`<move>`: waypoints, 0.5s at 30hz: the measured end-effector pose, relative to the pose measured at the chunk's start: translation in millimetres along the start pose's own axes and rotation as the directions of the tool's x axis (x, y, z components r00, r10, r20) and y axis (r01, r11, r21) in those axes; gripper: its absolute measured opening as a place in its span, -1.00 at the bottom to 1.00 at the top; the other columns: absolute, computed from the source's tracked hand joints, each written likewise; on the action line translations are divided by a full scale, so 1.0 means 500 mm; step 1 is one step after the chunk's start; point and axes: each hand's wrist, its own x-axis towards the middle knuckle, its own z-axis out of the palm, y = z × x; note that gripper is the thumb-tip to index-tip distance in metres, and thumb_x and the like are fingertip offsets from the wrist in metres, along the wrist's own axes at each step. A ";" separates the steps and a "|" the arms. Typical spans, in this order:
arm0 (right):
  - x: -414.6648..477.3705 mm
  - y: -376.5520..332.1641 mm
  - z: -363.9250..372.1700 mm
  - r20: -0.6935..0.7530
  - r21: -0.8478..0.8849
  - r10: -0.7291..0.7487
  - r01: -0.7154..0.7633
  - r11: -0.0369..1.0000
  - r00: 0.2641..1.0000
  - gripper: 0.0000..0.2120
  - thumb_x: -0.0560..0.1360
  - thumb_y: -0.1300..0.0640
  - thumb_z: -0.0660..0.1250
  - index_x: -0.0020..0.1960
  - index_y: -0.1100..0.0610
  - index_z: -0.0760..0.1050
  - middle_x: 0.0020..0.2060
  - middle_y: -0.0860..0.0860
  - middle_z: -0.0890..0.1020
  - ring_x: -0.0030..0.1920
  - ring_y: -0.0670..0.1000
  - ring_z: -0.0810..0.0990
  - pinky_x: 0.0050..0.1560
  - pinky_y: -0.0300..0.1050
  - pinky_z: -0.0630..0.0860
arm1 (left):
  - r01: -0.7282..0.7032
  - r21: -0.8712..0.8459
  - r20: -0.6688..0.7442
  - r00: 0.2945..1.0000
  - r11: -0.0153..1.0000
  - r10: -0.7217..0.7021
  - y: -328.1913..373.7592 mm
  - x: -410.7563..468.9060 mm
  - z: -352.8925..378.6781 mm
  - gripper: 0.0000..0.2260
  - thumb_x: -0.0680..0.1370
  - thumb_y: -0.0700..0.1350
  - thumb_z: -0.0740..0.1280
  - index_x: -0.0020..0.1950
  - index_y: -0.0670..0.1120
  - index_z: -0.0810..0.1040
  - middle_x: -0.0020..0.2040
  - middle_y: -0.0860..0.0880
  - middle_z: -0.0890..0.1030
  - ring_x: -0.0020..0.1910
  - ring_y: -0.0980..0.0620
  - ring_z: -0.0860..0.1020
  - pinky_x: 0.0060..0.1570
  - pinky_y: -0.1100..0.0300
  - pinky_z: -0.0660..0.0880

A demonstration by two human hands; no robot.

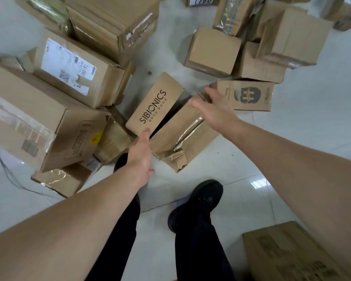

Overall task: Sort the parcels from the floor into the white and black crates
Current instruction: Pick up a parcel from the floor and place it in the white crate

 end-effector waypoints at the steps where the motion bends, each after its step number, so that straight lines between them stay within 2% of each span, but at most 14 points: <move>1: 0.010 0.009 0.005 0.002 -0.004 0.006 -0.006 1.000 1.000 -0.29 0.52 -0.18 0.38 0.59 0.00 0.28 0.31 -0.06 0.48 0.31 0.02 0.44 0.26 -0.10 0.33 | 0.013 -0.011 0.006 1.000 1.000 -0.013 0.000 0.004 0.008 -0.38 0.48 0.40 0.27 0.48 0.17 0.39 0.31 0.06 0.51 0.34 -0.09 0.43 0.31 -0.29 0.40; 3: 0.023 0.022 0.013 0.012 -0.021 0.028 -0.028 0.999 1.000 -0.20 0.49 -0.23 0.39 0.62 -0.02 0.21 0.46 -0.02 0.43 0.44 0.06 0.40 0.37 -0.06 0.33 | 0.020 -0.022 0.020 1.000 1.000 -0.020 0.000 0.014 0.020 -0.37 0.49 0.40 0.27 0.49 0.16 0.37 0.31 0.04 0.53 0.33 -0.09 0.45 0.33 -0.29 0.38; 4: 0.021 0.027 0.017 0.017 -0.052 0.036 -0.035 0.998 0.999 -0.19 0.48 -0.27 0.37 0.62 -0.03 0.21 0.46 -0.02 0.43 0.43 0.07 0.41 0.38 -0.01 0.34 | 0.026 -0.021 0.028 0.999 0.999 -0.026 -0.001 0.018 0.024 -0.37 0.49 0.41 0.26 0.49 0.14 0.37 0.30 0.01 0.56 0.31 -0.09 0.47 0.34 -0.29 0.38; 6: 0.008 0.048 0.022 -0.013 -0.081 0.038 -0.039 0.996 0.999 -0.27 0.43 -0.37 0.30 0.51 -0.06 0.36 0.32 -0.05 0.52 0.30 0.06 0.50 0.30 0.06 0.44 | 0.022 -0.015 0.023 1.000 1.000 -0.021 -0.010 0.016 0.023 -0.40 0.52 0.40 0.23 0.46 0.13 0.39 0.25 -0.02 0.58 0.27 -0.10 0.50 0.35 -0.28 0.39; 8: -0.029 0.080 0.018 -0.121 0.002 0.062 -0.062 0.998 0.991 -0.37 0.40 -0.43 0.20 0.31 -0.07 0.51 0.18 -0.01 0.59 0.16 0.06 0.57 0.16 0.06 0.51 | 0.003 0.018 0.018 1.000 1.000 -0.004 -0.027 0.006 0.020 -0.43 0.49 0.43 0.21 0.40 0.16 0.43 0.20 0.01 0.61 0.22 -0.07 0.54 0.28 -0.24 0.43; 11: -0.109 0.146 0.003 -0.259 0.172 0.165 -0.122 0.977 0.952 -0.50 0.45 -0.38 0.17 0.13 -0.03 0.55 0.02 0.00 0.63 0.04 0.02 0.59 0.04 0.01 0.53 | -0.038 0.086 0.018 0.999 0.996 0.036 -0.068 -0.007 0.016 -0.42 0.43 0.46 0.20 0.32 0.17 0.51 0.18 0.07 0.63 0.16 -0.03 0.55 0.13 -0.13 0.48; 13: -0.151 0.195 -0.002 -0.261 0.263 0.262 -0.193 0.945 0.929 -0.56 0.52 -0.31 0.20 0.08 0.04 0.55 -0.04 -0.01 0.65 0.02 -0.01 0.60 -0.09 -0.08 0.46 | -0.059 0.109 0.012 0.998 0.992 0.058 -0.084 -0.007 0.019 -0.42 0.44 0.46 0.19 0.28 0.14 0.54 0.16 0.06 0.63 0.15 -0.02 0.54 0.12 -0.12 0.44; 15: -0.164 0.242 0.000 -0.207 0.292 0.335 -0.269 0.918 0.919 -0.62 0.61 -0.25 0.21 0.11 0.04 0.56 -0.01 -0.02 0.66 0.07 0.02 0.60 -0.05 -0.07 0.42 | -0.054 0.140 0.042 0.998 0.989 0.048 -0.090 0.005 0.026 -0.34 0.41 0.50 0.16 0.32 0.10 0.52 0.20 0.04 0.61 0.21 -0.03 0.51 0.20 -0.18 0.39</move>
